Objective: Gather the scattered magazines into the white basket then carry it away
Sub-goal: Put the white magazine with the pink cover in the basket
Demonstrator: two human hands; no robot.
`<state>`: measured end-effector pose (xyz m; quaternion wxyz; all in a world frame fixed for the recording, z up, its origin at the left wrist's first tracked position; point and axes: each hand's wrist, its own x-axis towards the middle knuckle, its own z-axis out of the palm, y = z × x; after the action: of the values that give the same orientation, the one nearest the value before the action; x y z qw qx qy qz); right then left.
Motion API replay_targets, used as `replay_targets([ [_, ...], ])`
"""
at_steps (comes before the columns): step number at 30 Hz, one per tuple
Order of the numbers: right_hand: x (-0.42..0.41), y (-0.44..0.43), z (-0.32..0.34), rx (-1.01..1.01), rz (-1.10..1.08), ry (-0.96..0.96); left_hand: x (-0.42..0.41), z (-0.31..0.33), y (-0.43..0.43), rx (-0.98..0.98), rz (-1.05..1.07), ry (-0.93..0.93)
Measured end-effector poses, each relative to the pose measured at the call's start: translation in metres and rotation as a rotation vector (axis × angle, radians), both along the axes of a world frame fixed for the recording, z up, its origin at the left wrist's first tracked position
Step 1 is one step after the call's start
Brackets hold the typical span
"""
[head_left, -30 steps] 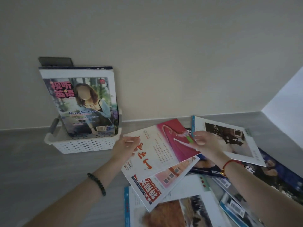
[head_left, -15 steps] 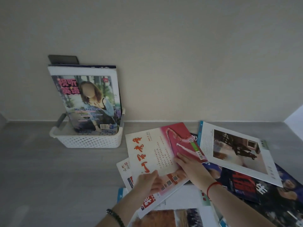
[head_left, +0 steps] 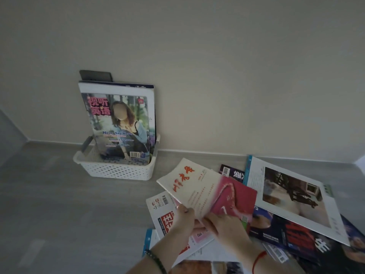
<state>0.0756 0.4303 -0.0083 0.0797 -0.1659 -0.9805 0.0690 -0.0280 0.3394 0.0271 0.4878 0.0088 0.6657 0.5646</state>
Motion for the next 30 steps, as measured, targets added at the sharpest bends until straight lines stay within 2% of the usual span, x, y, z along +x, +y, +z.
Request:
replay_targets([
  [2, 0.005, 0.007, 0.005, -0.214, -0.163, 0.015, -0.004, 0.004, -0.004, -0.007, -0.048, 0.12],
  [5, 0.003, 0.025, 0.018, -0.533, -0.357, 0.215, -0.015, 0.021, -0.009, 0.082, -0.226, 0.32],
  [8, -0.01, 0.042, 0.047, -0.931, -0.398, 0.496, -0.034, 0.044, -0.018, 0.179, -0.403, 0.593],
  [12, -0.033, 0.061, 0.084, -1.08, -0.441, 0.6, -0.072, 0.082, -0.038, 0.256, -0.504, 0.85],
  [14, -0.048, 0.062, 0.1, -1.094, -0.438, 0.636, -0.097, 0.102, -0.049, 0.294, -0.468, 0.891],
  [17, -0.08, 0.054, 0.13, -1.003, -0.4, 0.695, -0.148, 0.131, -0.067, 0.353, -0.333, 0.909],
  [21, -0.149, 0.029, 0.169, -0.911, -0.288, 0.798, -0.225, 0.162, -0.081, 0.277, -0.119, 1.101],
  [25, -0.223, 0.007, 0.183, -0.886, -0.304, 0.84, -0.29, 0.177, -0.091, 0.305, 0.015, 1.034],
  [30, -0.277, -0.008, 0.161, -0.829, -0.445, 0.813, -0.34, 0.149, -0.094, 0.219, 0.094, 0.985],
])
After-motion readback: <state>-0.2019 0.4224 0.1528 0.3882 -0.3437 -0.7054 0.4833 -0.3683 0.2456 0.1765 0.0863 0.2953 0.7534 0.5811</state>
